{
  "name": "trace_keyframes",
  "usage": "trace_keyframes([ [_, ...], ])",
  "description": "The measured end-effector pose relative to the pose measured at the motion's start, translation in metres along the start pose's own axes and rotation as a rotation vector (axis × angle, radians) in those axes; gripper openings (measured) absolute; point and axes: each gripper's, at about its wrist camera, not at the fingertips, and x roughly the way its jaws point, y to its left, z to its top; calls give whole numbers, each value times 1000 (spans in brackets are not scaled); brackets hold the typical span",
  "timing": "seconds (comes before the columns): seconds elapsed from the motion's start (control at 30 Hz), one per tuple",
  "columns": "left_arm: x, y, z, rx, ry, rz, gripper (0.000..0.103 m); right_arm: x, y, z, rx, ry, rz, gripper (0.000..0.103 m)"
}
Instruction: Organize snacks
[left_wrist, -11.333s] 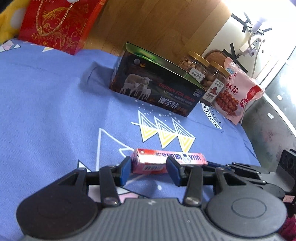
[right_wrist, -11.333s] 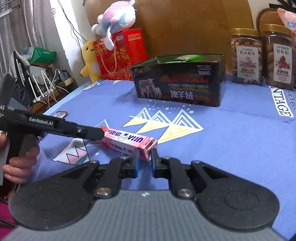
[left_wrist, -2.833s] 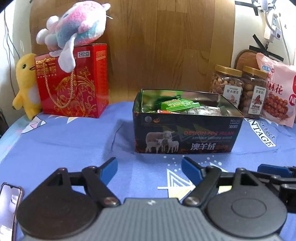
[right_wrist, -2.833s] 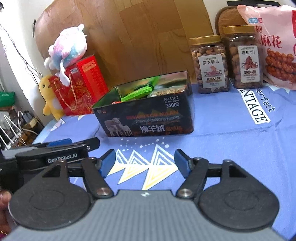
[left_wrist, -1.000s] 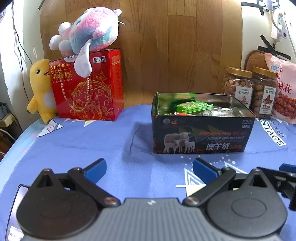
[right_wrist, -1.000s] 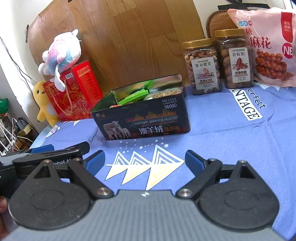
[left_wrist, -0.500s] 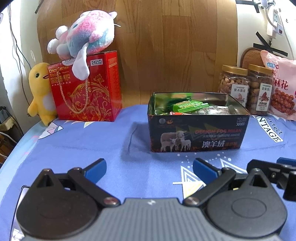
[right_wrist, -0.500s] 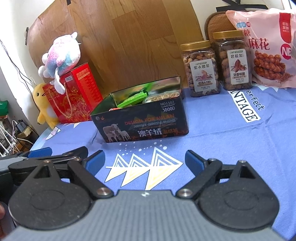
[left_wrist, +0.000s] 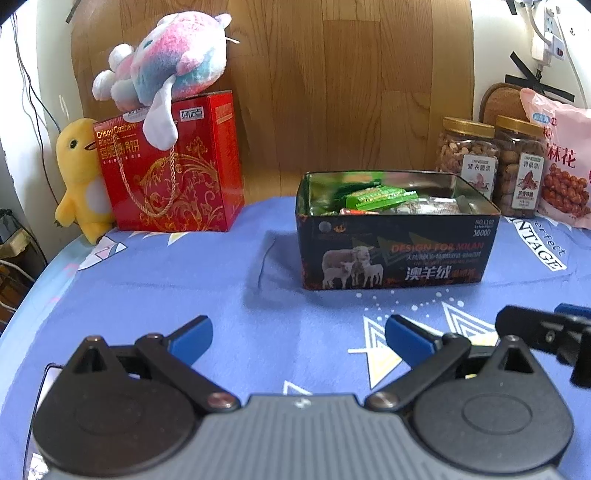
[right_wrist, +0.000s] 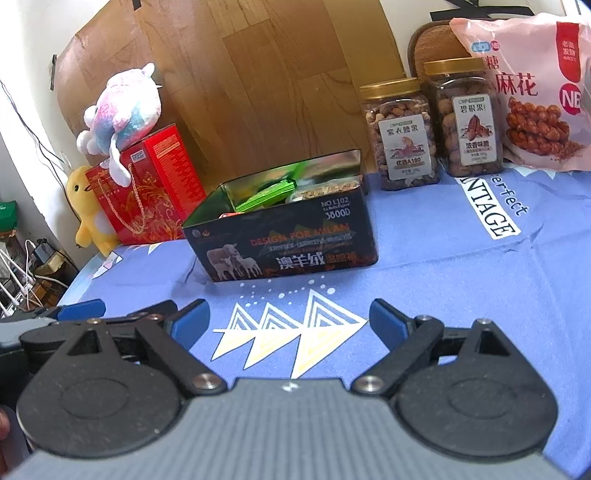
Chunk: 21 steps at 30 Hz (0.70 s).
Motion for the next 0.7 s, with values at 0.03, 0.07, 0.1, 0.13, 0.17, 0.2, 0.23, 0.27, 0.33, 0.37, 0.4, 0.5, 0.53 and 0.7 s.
trace_keyframes([
  [0.03, 1, 0, -1, 1, 7, -2, 103, 0, 0, 0, 0, 2, 1, 95],
  [0.07, 1, 0, -1, 2, 12, -6, 103, 0, 1, 0, -1, 2, 3, 95],
  [0.1, 1, 1, -2, 3, 15, -9, 103, 0, 1, -1, -3, 2, 4, 95],
  [0.13, 1, 1, -2, 5, 17, -12, 103, 0, 1, -1, -4, 2, 5, 95],
  [0.17, 0, 0, -3, 7, 18, -14, 103, -1, 2, -1, -5, 2, 6, 95],
  [0.2, 0, 0, -3, 9, 18, -16, 103, -1, 2, -1, -5, 1, 7, 95],
  [0.23, -1, 0, -3, 13, 15, -17, 103, -1, 1, -1, -5, 2, 8, 95],
  [0.27, -1, -1, -3, 15, 11, -17, 103, -1, 1, -1, -3, 2, 8, 95],
  [0.33, -3, 0, -3, 15, 3, -21, 103, -1, 0, -1, 2, 4, 8, 95],
  [0.37, -4, 0, -3, 13, 0, -25, 103, -1, 0, -1, 4, 4, 8, 95],
  [0.4, -4, 0, -3, 11, -3, -29, 103, 0, 0, -1, 5, 5, 8, 95],
  [0.5, -5, 1, -2, 10, -7, -27, 103, -1, 0, -1, 7, 5, 11, 95],
  [0.53, -5, 1, -2, 10, -7, -25, 103, -1, 0, -2, 7, 6, 11, 95],
  [0.7, -6, 1, -2, 13, -15, -5, 103, -1, 0, -3, 9, 11, 14, 95],
])
